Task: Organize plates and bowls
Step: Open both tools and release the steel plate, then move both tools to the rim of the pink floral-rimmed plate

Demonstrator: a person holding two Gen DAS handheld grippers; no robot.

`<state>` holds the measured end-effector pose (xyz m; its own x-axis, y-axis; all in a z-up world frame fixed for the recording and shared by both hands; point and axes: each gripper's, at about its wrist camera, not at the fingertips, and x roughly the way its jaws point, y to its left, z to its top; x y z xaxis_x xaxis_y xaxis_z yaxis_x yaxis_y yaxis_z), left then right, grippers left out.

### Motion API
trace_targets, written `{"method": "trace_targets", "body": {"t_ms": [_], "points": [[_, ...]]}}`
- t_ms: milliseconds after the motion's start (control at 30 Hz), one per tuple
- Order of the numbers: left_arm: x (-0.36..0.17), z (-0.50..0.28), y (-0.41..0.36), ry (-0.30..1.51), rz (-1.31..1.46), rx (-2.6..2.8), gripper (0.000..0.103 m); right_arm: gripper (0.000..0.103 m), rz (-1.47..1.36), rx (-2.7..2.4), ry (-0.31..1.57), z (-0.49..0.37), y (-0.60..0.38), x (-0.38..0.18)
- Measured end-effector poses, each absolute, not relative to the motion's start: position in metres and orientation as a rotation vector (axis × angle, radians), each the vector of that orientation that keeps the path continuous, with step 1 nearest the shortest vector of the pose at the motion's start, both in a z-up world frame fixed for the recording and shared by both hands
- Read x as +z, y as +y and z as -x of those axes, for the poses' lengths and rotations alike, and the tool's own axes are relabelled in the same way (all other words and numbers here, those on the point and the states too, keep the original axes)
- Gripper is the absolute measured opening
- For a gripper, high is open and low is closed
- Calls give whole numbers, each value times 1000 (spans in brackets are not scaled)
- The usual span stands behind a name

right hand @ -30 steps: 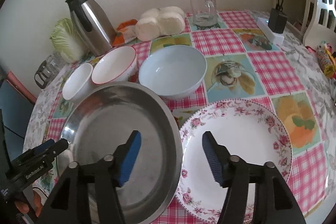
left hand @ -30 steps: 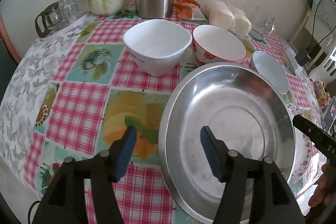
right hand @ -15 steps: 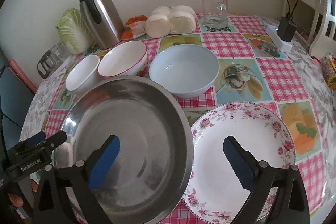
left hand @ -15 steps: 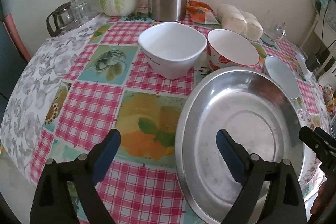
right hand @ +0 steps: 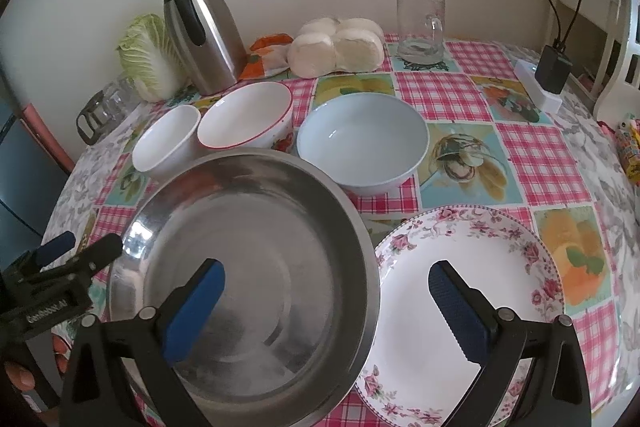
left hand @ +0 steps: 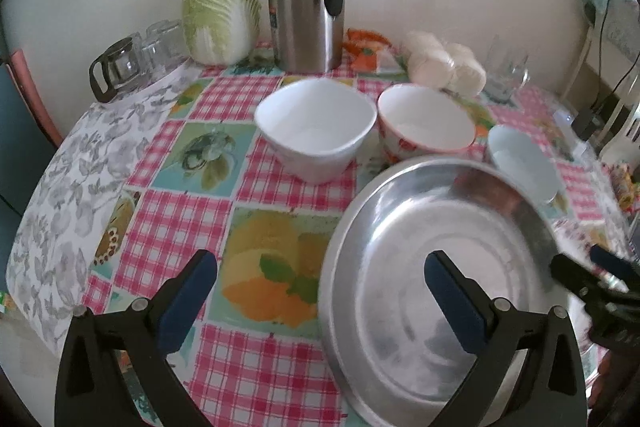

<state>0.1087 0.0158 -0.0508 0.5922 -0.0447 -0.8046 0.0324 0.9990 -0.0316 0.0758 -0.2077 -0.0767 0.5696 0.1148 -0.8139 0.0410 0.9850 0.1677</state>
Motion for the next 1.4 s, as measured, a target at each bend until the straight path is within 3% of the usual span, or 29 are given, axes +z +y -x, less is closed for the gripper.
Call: {"method": "trace_targets", "body": {"t_ms": [400, 1400], "points": [[-11, -110, -11, 855, 77, -162, 103, 103, -246, -22, 939, -73, -225, -72], [-7, -110, -132, 772, 184, -401, 103, 103, -551, -416, 853, -32, -375, -79]]}}
